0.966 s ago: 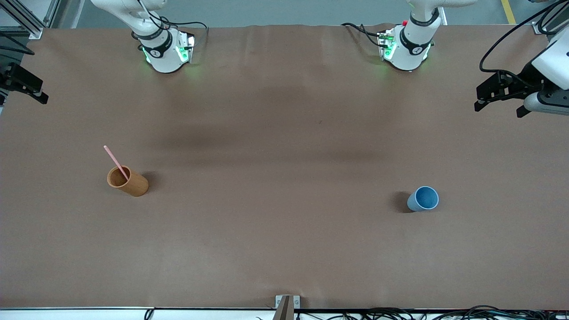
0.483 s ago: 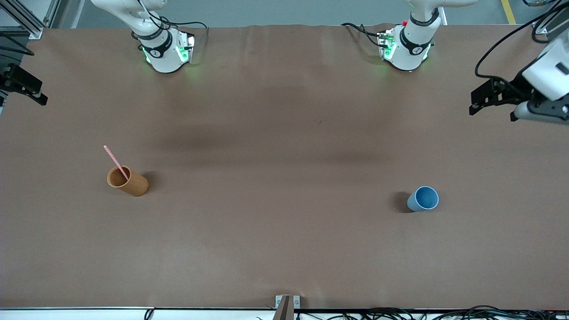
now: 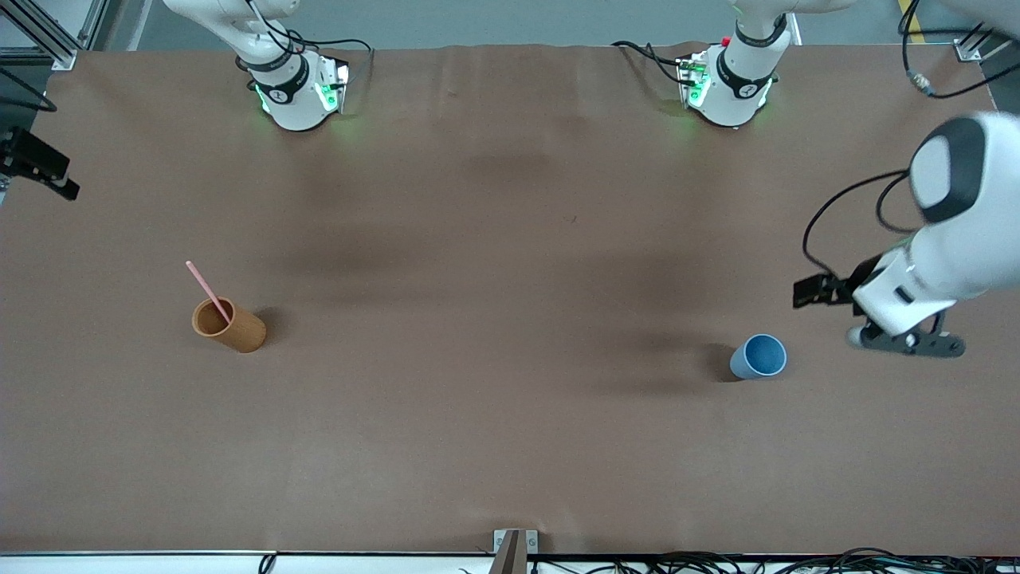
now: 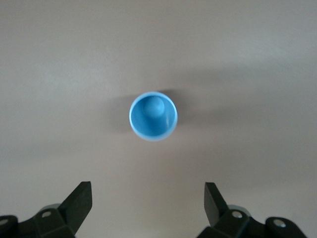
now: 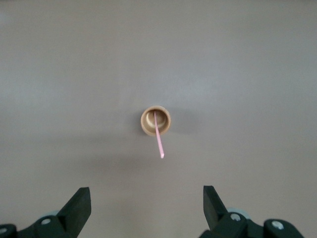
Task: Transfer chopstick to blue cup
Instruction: 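Reach the left gripper to the blue cup while the right gripper moves out, then grasp the blue cup with the left gripper while the right gripper descends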
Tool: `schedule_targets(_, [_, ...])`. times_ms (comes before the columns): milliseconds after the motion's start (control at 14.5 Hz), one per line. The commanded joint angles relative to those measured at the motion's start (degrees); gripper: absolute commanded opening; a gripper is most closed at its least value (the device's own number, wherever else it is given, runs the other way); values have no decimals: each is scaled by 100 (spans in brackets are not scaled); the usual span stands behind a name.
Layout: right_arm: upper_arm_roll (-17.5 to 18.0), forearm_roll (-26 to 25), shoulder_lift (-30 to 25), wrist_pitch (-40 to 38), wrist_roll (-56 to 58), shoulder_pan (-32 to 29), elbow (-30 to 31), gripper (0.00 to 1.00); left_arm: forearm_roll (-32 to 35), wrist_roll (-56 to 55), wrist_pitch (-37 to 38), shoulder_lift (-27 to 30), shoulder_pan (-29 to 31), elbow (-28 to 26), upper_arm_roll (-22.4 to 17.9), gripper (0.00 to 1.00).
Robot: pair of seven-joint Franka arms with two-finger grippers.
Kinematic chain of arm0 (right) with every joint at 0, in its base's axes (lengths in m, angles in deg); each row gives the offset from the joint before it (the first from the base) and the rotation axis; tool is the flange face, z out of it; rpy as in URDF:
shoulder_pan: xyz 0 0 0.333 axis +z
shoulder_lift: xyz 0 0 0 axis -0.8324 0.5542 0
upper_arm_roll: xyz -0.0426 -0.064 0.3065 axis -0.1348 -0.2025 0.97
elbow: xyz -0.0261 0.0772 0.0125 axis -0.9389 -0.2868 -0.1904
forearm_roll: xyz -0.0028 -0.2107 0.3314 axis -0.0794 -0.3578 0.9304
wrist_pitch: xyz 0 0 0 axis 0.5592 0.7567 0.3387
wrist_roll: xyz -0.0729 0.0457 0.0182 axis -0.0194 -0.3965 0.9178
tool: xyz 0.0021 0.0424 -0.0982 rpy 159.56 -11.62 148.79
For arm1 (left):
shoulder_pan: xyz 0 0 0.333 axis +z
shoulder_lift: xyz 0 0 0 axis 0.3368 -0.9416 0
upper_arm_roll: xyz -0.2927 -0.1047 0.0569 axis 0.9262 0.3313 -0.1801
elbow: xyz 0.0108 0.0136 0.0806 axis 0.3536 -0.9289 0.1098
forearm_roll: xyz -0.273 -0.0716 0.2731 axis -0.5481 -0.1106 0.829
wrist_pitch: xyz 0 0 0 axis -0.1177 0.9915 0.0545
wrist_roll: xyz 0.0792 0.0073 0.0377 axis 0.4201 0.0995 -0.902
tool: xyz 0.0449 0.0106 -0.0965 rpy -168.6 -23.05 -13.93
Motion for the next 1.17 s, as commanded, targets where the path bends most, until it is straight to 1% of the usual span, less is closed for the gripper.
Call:
schedule_targets(0, [-2, 73, 258, 761, 199, -121, 519, 99, 63, -89, -984, -377, 71, -376, 3, 100])
schedule_targets(138, [-107, 143, 407, 1236, 217, -68, 853, 98, 63, -133, -1591, -694, 115, -543, -67, 100])
schedule_targets(276, [-221, 196, 557, 1649, 400, -68, 1151, 97, 63, -168, -1927, -1028, 116, -570, -112, 100])
schedule_targets(345, [-318, 353, 558, 1938, 523, -59, 1458, 96, 63, -195, -2050, -1073, 116, -674, -112, 100])
schedule_targets(414, [-371, 441, 540, 2098, 603, -42, 1696, 95, 63, -195, -2225, -1099, 116, -736, -112, 96])
schedule_targets(483, [-380, 451, 531, 2186, 630, -24, 1933, 94, 63, -204, -2271, -1187, 116, -763, -112, 79])
schedule_targets(552, [-398, 460, 497, 2292, 630, -15, 2240, 92, 63, -204, -2323, -1222, 116, -868, -112, 50])
schedule_targets(621, [-424, 469, 470, 2562, 630, -6, 2556, 90, 72, -178, -2393, -1214, 116, -947, -112, 22])
schedule_targets(690, [-433, 469, 418, 2878, 639, -6, 2890, 90, 81, -125, -2394, -1205, 116, -965, -112, 5])
schedule_targets(759, [-433, 477, 339, 3177, 630, 11, 3241, 90, 89, -107, -2394, -1223, 107, -948, -112, 0])
schedule_targets(828, [-433, 547, 216, 3372, 639, 46, 3576, 89, 107, -133, -2394, -1223, 98, -931, -112, 0])
schedule_targets(897, [-442, 609, 93, 3400, 639, 81, 3788, 87, 116, -125, -2394, -1223, 98, -922, -112, 0])
schedule_targets(1103, [-442, 636, -162, 3400, 630, 90, 4185, 79, 124, -124, -2359, -1197, 63, -843, -112, 0])
